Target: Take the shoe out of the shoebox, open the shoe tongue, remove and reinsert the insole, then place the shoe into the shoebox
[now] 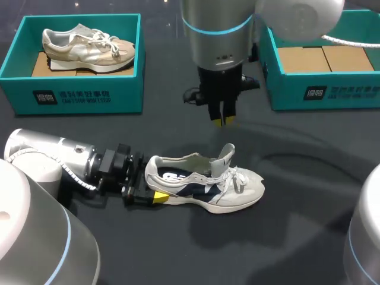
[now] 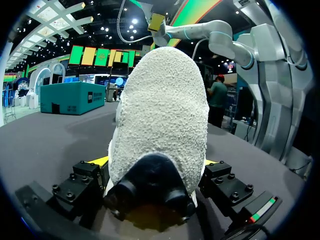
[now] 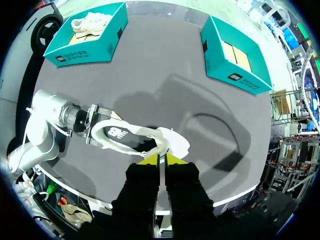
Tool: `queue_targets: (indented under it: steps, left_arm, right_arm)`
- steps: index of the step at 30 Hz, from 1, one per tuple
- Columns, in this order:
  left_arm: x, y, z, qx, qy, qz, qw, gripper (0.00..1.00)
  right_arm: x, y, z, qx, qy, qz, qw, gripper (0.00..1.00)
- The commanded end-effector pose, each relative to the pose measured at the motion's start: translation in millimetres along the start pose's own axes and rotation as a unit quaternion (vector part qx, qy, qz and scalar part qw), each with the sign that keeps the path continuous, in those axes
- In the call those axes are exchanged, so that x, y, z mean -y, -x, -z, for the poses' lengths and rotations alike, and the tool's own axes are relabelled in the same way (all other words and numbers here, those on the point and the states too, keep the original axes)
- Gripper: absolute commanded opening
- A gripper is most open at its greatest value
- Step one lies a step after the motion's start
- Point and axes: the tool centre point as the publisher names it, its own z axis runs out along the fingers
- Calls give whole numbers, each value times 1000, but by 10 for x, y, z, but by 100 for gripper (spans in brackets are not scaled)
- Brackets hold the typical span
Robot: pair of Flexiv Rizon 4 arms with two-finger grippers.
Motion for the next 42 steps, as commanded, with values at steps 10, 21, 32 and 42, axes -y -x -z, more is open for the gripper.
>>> queue_targets:
  steps: [10, 21, 32, 42]
  left_arm:
    - [-20, 14, -10, 1, 1, 0, 1000, 0]
    - [-20, 14, -10, 1, 1, 0, 1000, 0]
    - [-20, 14, -10, 1, 1, 0, 1000, 0]
    - [-20, 14, -10, 1, 1, 0, 1000, 0]
  right_arm:
    - [-65, -198, -84, -11, -29, 127, 991, 0]
    - [7, -704, -474, 45, -35, 335, 940, 0]
    - [5, -759, -749, 14, -8, 383, 924, 0]
    - [28, -756, -897, -16, -24, 399, 916, 0]
